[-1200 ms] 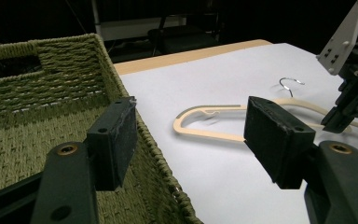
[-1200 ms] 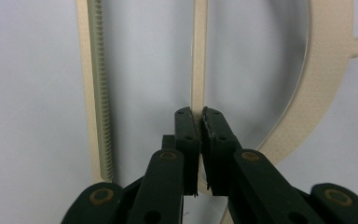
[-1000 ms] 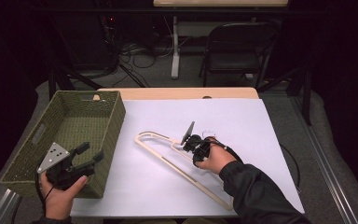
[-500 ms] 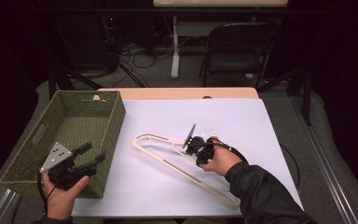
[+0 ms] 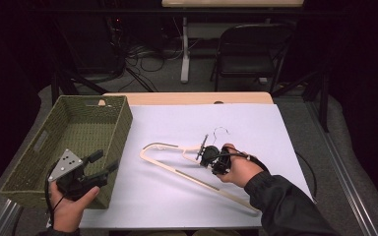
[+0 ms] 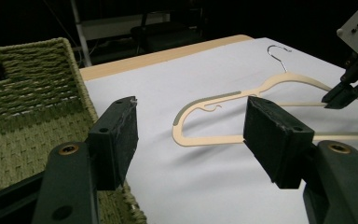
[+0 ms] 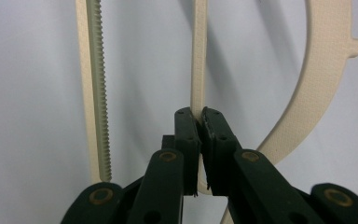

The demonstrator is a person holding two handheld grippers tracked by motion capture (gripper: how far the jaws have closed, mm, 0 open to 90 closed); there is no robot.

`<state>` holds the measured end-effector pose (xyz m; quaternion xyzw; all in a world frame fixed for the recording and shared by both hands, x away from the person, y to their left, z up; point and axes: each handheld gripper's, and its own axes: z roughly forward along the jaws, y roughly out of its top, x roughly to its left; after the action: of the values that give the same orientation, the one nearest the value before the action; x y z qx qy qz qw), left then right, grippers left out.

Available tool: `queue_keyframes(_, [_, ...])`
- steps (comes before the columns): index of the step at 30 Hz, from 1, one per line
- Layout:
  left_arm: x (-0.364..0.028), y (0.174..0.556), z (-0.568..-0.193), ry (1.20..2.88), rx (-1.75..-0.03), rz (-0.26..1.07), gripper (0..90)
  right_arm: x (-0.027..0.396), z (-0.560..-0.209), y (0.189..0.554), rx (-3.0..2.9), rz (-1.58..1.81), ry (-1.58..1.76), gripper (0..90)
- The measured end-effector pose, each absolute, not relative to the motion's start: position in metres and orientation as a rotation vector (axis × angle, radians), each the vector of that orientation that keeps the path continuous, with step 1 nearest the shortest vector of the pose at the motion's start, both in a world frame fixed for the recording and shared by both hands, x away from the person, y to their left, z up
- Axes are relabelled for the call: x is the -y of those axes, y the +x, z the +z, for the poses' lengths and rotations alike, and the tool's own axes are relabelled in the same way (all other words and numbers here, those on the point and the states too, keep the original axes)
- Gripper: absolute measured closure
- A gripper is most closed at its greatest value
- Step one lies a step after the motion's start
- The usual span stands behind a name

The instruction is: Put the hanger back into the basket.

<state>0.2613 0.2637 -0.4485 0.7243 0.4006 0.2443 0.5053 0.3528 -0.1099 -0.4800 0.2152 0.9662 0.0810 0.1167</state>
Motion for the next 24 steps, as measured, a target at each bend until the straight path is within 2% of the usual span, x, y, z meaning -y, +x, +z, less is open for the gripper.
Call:
queue_keyframes(16, [-0.230,0.274,-0.434,1.862,-0.887,0.526,36.4,0.114,-0.476,0.345,-2.806,0.243,0.480,85.9])
queue_keyframes(24, [-0.195,0.290,-0.438,1.944,-0.834,0.410,37.2,0.116,-0.478,0.338,-2.776,0.207,0.357,85.8])
